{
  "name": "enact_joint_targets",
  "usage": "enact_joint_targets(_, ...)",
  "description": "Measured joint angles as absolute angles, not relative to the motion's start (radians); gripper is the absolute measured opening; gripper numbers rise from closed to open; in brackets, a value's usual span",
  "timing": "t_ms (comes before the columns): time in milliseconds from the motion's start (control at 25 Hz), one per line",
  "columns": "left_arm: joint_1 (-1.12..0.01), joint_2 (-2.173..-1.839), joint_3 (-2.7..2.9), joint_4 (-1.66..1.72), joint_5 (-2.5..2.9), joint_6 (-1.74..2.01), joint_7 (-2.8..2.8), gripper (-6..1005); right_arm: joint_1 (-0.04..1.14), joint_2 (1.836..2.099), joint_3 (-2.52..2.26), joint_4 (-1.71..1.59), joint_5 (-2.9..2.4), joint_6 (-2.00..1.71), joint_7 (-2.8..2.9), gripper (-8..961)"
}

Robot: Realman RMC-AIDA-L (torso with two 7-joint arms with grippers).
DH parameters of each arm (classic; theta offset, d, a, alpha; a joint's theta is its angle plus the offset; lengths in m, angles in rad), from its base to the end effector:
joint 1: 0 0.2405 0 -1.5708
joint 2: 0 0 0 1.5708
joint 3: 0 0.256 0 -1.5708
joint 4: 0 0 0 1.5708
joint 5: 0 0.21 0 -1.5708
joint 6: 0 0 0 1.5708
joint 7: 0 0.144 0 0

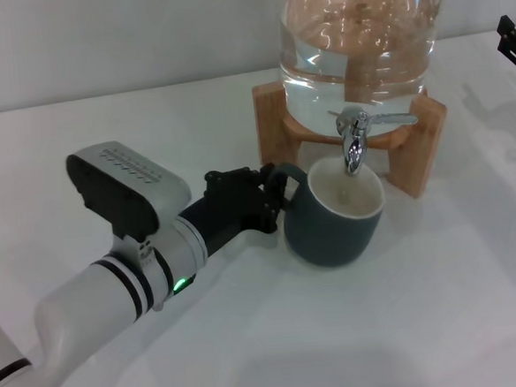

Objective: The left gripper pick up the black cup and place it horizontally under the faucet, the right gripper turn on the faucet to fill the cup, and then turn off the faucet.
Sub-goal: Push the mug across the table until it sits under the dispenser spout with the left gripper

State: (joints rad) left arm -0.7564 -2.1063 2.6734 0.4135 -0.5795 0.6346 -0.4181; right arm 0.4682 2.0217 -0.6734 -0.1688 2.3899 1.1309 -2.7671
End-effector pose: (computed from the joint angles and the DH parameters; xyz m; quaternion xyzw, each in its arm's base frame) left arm -0.1822 0.3511 -0.1604 -0.9156 -0.1856 -0.2236 0.2779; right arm 0.3578 0.3563 0.0675 -0.6624 0.2180 0.2934 0.6539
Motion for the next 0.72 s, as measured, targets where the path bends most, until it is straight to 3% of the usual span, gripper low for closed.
enact_joint_targets(720,-0.782,-2.108,2.697,0.409,-0.58,0.604,-0.22,110,0.467,2.023,-0.678,-0.166,2.39,1.137,-2.762,828)
